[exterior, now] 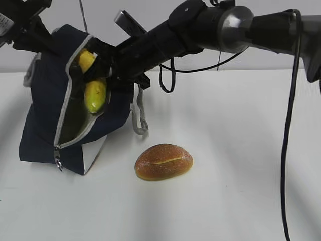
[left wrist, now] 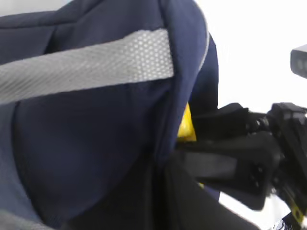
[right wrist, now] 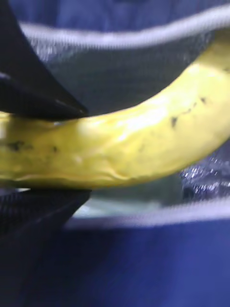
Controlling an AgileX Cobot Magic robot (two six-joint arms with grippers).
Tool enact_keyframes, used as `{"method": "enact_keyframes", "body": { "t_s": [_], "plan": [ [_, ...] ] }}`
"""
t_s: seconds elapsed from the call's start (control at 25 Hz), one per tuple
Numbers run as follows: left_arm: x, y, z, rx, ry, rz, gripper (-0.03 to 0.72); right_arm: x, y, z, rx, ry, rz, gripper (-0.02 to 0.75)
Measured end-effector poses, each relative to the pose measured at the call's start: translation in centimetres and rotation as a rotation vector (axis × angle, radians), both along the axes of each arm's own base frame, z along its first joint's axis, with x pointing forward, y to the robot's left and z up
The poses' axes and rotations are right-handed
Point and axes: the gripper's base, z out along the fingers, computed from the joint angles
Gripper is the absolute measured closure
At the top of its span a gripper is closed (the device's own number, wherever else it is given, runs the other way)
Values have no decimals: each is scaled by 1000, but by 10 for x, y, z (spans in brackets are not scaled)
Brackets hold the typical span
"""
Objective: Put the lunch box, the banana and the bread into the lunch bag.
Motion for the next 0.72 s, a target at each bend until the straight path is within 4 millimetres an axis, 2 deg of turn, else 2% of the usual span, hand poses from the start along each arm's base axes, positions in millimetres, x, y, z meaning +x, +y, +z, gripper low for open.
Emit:
{"method": "enact_keyframes", "body": {
  "t_s": [0.12,0.32,0.52,0.72],
  "plan": [
    [0,1,0,1,-3,4,691,-2,9,5,14,-22,-5,315],
    [-1,0,0,-2,9,-4,691,-3,12,9,29,-33,1,168],
    [-1,1,0,-2,8,-4,691,-1,5,16,35,-26,41,153],
    [-1,0,0,-1,9,-5,691,2,-14,33,36,-10,120,153]
  ]
}}
